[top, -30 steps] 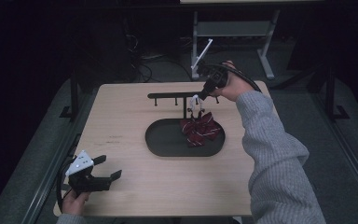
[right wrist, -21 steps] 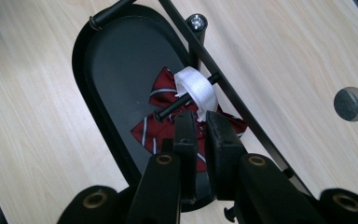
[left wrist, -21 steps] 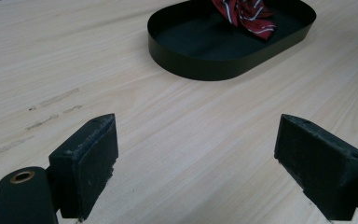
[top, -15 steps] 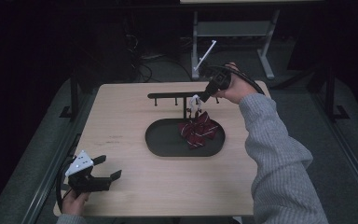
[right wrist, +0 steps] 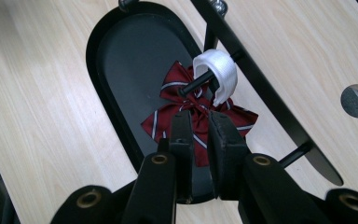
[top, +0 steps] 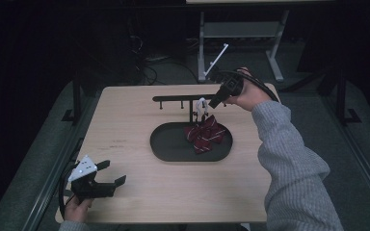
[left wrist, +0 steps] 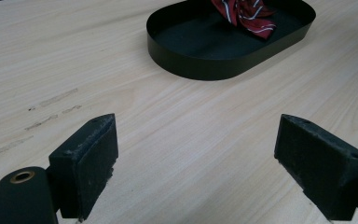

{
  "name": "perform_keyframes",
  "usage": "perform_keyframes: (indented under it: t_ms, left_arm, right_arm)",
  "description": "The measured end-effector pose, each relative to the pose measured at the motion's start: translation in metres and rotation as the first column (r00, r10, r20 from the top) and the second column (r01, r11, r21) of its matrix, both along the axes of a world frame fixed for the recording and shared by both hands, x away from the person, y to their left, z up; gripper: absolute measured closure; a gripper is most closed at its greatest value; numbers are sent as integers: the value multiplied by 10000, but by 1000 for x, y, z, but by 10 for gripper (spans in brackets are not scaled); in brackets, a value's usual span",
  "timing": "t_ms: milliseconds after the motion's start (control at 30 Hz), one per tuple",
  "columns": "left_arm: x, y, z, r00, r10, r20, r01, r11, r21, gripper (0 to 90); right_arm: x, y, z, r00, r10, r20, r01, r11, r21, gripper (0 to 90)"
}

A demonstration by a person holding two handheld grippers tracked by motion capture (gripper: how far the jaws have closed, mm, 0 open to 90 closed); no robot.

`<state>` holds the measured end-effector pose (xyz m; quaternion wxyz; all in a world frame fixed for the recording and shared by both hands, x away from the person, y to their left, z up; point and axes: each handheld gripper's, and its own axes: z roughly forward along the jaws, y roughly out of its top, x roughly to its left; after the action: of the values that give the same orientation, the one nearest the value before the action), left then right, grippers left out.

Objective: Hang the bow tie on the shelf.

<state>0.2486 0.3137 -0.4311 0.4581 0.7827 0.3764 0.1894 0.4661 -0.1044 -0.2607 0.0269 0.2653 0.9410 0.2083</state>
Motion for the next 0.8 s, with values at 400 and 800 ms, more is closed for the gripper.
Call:
perform_keyframes:
  t_ms: [400,800]
  left_arm:
    - [0,0,0,10000,5,-2,-5,10000,22,131]
    - [0,-2,0,10000,-3,-1,3,10000,-14,131]
  right_arm:
    - [-7,0,2,10000,89,29,-89,9999,75,774]
    - [-17,-14,-10,9998,24,-186,-21,9999,157,739]
